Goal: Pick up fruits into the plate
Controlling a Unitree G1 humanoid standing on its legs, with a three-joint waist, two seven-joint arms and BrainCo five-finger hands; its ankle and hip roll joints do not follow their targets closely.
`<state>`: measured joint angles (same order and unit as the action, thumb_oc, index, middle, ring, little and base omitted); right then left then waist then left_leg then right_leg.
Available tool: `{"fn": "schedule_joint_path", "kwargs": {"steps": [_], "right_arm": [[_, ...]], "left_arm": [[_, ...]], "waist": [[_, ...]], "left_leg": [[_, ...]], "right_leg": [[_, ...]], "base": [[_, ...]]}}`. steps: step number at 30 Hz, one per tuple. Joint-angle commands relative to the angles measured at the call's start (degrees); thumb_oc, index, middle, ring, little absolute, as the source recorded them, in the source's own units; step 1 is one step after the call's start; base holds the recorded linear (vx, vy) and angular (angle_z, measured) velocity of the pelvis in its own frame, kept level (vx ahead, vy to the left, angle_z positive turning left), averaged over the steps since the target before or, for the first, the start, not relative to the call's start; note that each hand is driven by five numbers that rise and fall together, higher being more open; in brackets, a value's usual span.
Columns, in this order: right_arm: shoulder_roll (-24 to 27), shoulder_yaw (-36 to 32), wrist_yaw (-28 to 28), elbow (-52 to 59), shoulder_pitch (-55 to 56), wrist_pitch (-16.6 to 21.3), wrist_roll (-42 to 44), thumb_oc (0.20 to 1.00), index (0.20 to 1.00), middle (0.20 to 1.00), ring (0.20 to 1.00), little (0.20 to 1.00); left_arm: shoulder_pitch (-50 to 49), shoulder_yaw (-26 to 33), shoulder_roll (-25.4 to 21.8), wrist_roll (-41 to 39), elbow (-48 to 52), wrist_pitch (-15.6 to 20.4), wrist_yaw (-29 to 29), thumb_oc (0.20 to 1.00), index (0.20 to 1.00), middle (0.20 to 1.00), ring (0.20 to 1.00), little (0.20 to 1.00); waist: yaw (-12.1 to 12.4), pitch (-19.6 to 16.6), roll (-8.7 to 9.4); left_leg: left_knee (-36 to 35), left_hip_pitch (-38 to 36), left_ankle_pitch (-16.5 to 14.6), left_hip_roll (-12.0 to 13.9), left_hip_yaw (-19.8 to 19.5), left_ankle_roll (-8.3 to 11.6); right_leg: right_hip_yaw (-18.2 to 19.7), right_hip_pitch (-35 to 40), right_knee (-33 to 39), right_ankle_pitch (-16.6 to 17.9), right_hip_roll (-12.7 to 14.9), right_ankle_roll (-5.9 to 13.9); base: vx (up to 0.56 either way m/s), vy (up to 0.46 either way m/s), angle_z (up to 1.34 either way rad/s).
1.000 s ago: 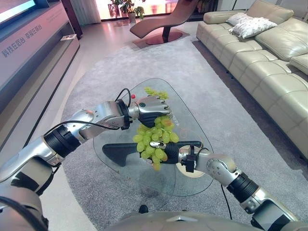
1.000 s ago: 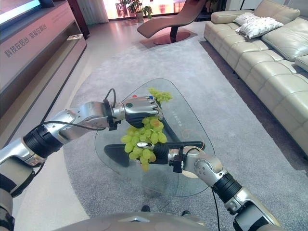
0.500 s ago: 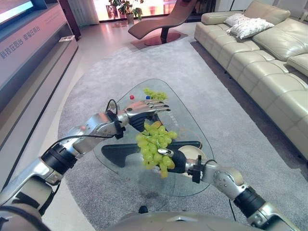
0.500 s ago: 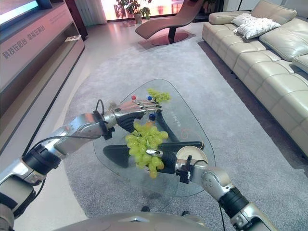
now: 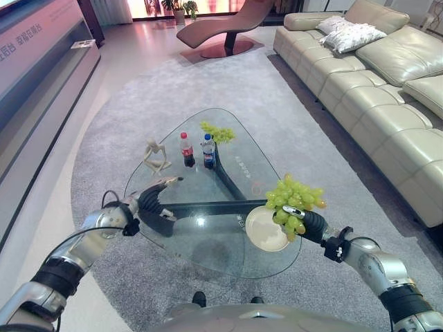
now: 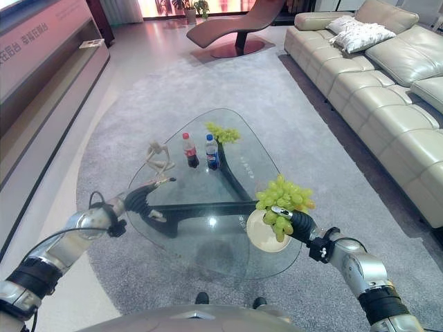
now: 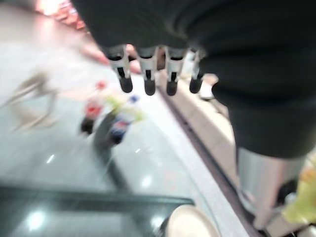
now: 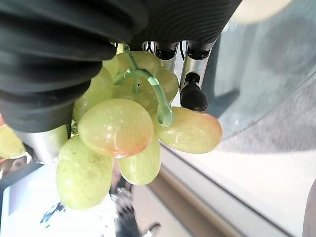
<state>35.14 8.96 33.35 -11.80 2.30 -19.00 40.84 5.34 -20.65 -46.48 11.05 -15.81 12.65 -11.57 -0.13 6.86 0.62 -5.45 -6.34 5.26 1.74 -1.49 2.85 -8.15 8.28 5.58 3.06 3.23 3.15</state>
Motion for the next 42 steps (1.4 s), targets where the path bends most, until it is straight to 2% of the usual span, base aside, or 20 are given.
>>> {"fn": "schedule_joint_path", "kwargs": {"steps": [1,5,9,14,17,22,33,42], "right_arm": [[1.9,-2.4,-0.7,-0.1,-4.8,6.1,-0.4,0.2,0.2,0.2,0.2,0.2],[2.5,-2.4,-3.1,-3.2,-6.3,7.5,-4.8,0.2,0.2,0.2,0.2,0.2],[4.7,-0.2,-8.3,-8.9,-10.7,10.2,-13.2,0.2,0.2,0.2,0.2,0.2],[6.8,3.6,-15.4,-16.1,-19.7,9.4,-19.5,0.2,0.2,0.2,0.2,0.2],[7.8,4.8,-17.4,-20.3,-24.7,9.2,-20.9,0.2,0.2,0.2,0.2,0.2],[8.3,5.4,-19.3,-26.3,-29.8,9.8,-22.1,0.2,0.2,0.2,0.2,0.2],[9.0,8.8,-20.5,-36.9,-41.5,10.2,-23.7,0.2,0.2,0.2,0.2,0.2],[6.5,9.5,-21.4,-41.8,-42.7,9.0,-24.8,0.2,0.2,0.2,0.2,0.2]], "left_arm": [[1.9,3.6,0.5,-5.6,-4.4,0.1,0.0,1.0,1.0,1.0,1.0,1.0],[-0.5,3.3,2.6,-7.6,-8.7,-1.3,-0.4,1.0,1.0,1.0,1.0,1.0],[-0.4,1.5,6.7,-9.6,-16.5,-2.6,0.8,1.0,1.0,1.0,1.0,1.0],[2.1,-0.8,11.1,-11.5,-24.4,-3.1,3.3,1.0,1.0,1.0,1.0,1.0],[4.1,-2.0,13.1,-12.9,-28.2,-3.0,4.5,1.0,1.0,1.0,1.0,1.0],[6.0,-3.4,15.0,-14.3,-32.4,-1.3,5.2,1.0,1.0,1.0,1.0,1.0],[10.9,-7.4,17.5,-18.3,-33.8,-0.7,7.9,1.0,1.0,1.0,1.0,1.0],[13.3,-8.6,18.4,-19.3,-33.0,-1.4,9.4,1.0,1.0,1.0,1.0,1.0]], "waist": [[1.5,2.1,0.57],[2.0,3.1,0.7],[2.9,5.2,0.85],[4.2,8.9,0.69],[4.9,11.5,0.14],[5.8,14.6,-0.93],[6.8,21.2,-3.79],[6.5,22.9,-4.41]], "left_leg": [[1.1,-5.0,-10.0,0.3,4.4,0.19],[1.3,-4.4,-10.1,0.4,4.1,0.25],[1.9,-2.7,-10.0,0.5,3.6,0.31],[3.9,0.8,-10.1,0.1,1.9,0.21],[4.8,2.9,-10.0,-0.3,0.7,0.11],[5.9,5.8,-9.5,-0.9,-1.1,-0.08],[7.8,12.7,-7.6,-2.8,-4.7,-0.15],[9.2,15.8,-7.0,-3.5,-4.6,-0.45]], "right_leg": [[-1.3,2.0,-1.3,-4.3,2.7,4.24],[-1.1,1.4,-1.5,-4.4,2.6,4.3],[-0.9,-0.2,-2.1,-4.4,2.7,4.32],[-0.8,-3.0,-3.8,-4.7,2.8,3.88],[-0.8,-4.7,-4.5,-4.8,2.8,3.6],[-1.1,-7.1,-5.7,-4.8,3.0,3.16],[-2.7,-13.9,-8.1,-4.2,3.7,1.71],[-3.4,-18.2,-10.7,-4.1,4.0,1.17]], "base": [[0.0,0.0,0.0],[0.0,0.0,0.0],[-0.04,-0.016,0.0],[-0.11,-0.019,0.05],[-0.14,0.004,0.17],[-0.08,0.005,0.17],[-0.09,0.033,0.13],[-0.03,0.02,0.04]]}}
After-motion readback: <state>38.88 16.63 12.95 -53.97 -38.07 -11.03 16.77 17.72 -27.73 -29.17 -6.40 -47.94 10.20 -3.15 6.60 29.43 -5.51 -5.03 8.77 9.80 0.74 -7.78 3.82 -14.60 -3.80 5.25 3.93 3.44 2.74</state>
